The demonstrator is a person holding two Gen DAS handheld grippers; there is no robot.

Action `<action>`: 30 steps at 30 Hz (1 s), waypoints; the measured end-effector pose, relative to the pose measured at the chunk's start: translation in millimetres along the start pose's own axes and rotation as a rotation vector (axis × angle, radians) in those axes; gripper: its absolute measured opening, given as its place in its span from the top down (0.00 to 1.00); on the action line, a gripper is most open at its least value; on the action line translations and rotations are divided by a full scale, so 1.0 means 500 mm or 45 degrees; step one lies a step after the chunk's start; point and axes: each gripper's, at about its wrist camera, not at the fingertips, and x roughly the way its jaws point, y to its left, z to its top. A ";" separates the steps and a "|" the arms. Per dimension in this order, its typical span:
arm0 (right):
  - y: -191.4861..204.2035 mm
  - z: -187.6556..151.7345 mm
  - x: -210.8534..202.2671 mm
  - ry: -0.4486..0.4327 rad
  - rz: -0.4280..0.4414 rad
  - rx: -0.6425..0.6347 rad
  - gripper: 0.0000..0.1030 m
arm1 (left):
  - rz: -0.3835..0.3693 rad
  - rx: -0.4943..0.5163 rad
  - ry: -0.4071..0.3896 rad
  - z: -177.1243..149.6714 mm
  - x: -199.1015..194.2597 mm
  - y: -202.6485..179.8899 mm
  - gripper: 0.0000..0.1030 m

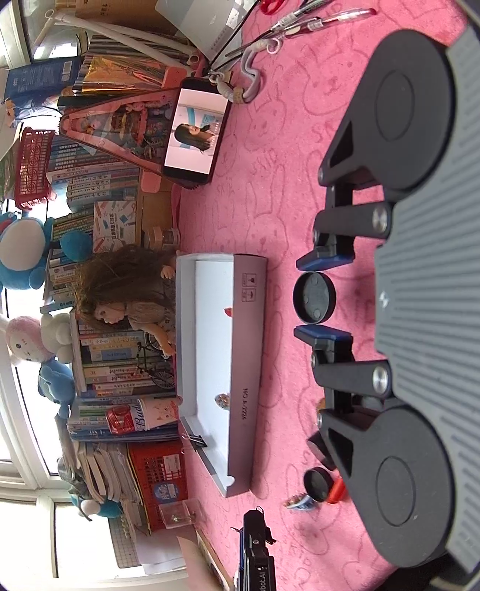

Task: Organize rigid objects
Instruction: 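Carry the binder clip with the left tool while the right tool carries the lid over the tray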

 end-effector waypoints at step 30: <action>-0.016 0.125 0.108 -0.043 -0.001 0.085 0.64 | -0.011 -0.096 0.016 0.123 0.145 -0.010 0.69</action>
